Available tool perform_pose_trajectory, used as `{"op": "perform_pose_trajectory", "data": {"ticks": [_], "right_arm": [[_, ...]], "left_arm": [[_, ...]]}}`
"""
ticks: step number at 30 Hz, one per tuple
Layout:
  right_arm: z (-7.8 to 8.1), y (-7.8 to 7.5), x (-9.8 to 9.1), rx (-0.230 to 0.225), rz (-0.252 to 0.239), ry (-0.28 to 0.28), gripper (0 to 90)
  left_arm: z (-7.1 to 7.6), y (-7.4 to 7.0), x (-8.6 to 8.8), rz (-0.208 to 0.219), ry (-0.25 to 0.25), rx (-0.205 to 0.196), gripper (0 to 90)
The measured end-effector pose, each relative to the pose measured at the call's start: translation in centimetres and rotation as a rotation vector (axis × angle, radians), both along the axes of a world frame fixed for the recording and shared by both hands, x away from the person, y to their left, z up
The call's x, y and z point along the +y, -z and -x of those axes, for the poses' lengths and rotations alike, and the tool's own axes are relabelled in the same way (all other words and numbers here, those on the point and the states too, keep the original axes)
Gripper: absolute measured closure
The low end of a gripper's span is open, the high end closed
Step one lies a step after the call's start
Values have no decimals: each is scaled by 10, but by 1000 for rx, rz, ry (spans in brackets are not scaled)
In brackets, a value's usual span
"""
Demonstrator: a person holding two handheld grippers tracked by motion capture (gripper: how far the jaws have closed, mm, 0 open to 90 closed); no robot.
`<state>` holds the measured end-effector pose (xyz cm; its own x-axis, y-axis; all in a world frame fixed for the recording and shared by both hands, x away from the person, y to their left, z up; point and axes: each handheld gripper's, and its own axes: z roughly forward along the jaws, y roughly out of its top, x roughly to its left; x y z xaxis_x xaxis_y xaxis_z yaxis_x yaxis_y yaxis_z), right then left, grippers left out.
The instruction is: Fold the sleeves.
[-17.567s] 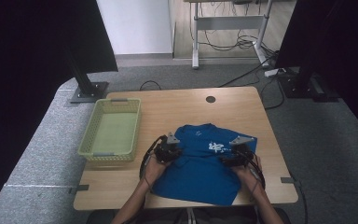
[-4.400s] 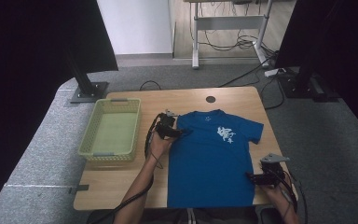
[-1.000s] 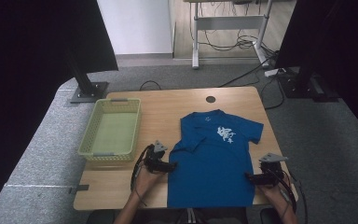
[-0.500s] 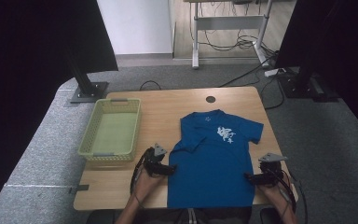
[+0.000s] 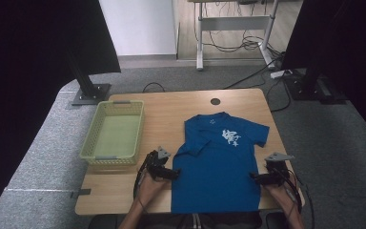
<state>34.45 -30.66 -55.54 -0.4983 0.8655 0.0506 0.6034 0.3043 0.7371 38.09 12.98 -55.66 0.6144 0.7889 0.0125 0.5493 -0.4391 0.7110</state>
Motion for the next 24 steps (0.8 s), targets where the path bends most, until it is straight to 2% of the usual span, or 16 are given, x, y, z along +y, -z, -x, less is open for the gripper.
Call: {"op": "perform_pose_trajectory", "data": {"ticks": [4,16,24], "right_arm": [[-8,-3,-3,-9,-22,10,48],[-40,-9,-5,-25,-42,43,72],[-66,-15,-9,-33,-33,71,97]], "left_arm": [[0,0,0,0,-2,0,1],[0,0,0,0,-1,-1,1],[0,0,1,2,-4,-2,8]]}}
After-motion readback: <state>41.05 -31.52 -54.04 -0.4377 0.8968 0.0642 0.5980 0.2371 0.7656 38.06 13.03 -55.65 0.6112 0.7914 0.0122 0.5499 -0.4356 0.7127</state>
